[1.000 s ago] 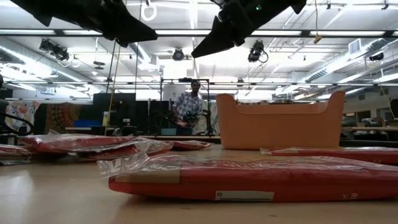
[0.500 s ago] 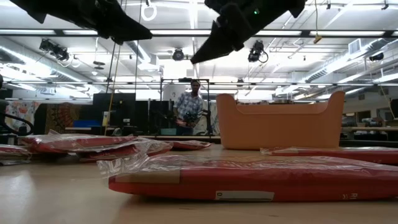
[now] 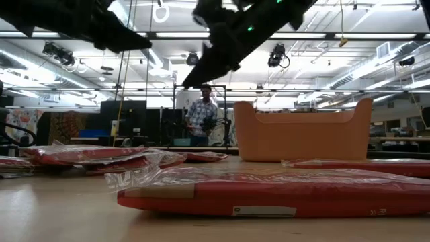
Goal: Sort popcorn bags into baskets
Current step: Put the popcorn bag into the orange bin
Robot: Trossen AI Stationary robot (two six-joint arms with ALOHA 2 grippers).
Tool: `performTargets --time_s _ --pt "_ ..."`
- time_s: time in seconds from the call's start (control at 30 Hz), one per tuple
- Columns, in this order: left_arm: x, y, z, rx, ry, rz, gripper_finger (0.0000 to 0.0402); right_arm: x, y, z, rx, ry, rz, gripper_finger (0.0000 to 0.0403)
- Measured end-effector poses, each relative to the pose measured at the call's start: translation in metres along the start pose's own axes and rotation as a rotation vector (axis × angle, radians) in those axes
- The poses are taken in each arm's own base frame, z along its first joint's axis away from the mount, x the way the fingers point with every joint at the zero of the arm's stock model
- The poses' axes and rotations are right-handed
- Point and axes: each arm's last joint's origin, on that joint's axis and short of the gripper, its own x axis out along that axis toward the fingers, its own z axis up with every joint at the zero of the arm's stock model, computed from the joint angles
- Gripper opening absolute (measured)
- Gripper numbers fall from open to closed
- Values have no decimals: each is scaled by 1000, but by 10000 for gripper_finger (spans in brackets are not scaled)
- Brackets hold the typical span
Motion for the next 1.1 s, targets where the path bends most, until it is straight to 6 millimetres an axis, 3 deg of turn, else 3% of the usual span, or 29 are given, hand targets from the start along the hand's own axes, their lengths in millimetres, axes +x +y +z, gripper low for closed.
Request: performTargets --time_s 0.33,0.5,0.8,1.1 --pt "-31 10 0 -11 -17 -17 64 40 3 21 -29 118 -39 122" --pt "-38 9 -12 -13 -21 -12 64 65 -1 27 -30 195 -43 163" --pt "-45 11 -25 -72 -58 32 64 97 -11 -1 -46 353 -96 219" --pt "-44 10 -24 -221 -58 29 64 108 -17 -23 -72 462 -110 215"
